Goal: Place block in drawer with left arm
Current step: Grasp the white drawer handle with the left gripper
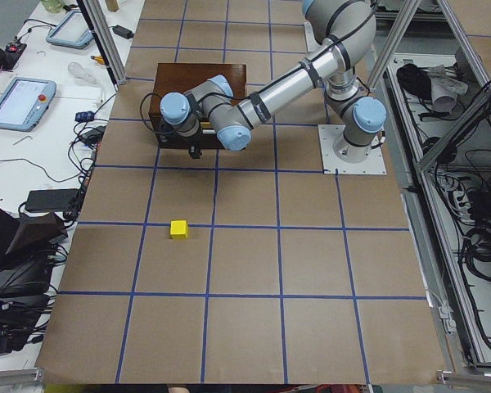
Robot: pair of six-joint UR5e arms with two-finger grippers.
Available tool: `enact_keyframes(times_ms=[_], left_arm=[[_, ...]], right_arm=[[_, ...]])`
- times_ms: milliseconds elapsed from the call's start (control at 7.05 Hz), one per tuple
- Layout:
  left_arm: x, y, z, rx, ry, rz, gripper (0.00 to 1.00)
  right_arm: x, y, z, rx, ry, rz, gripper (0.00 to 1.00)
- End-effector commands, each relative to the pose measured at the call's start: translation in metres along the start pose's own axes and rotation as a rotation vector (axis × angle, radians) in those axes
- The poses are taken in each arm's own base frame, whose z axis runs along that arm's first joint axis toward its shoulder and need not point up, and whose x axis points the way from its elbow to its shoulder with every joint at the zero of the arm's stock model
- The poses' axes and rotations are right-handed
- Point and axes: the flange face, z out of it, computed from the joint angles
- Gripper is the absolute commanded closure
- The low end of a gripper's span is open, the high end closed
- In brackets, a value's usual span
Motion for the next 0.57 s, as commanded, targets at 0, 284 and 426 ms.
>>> enact_keyframes(times_ms=[0, 284, 426], left_arm=[[-0.003, -0.0039, -0.0037, 0.025, -0.025, 0.015, 0.01], [-0.0072, -0.0044, -0.0087, 0.02, -0.077, 0.02, 0.0], [-0.0083, -0.0041, -0.0096, 0.015, -0.089, 0.021, 0.0]], right_arm=[[-0.0002, 0.0002, -0.0003, 0.0, 0.0, 0.0, 0.0], [-0.0001, -0.0003, 0.0006, -0.001, 0.0, 0.0, 0.0], [0.0008, -0.0005, 0.0006, -0.001, 0.001, 0.001, 0.0]])
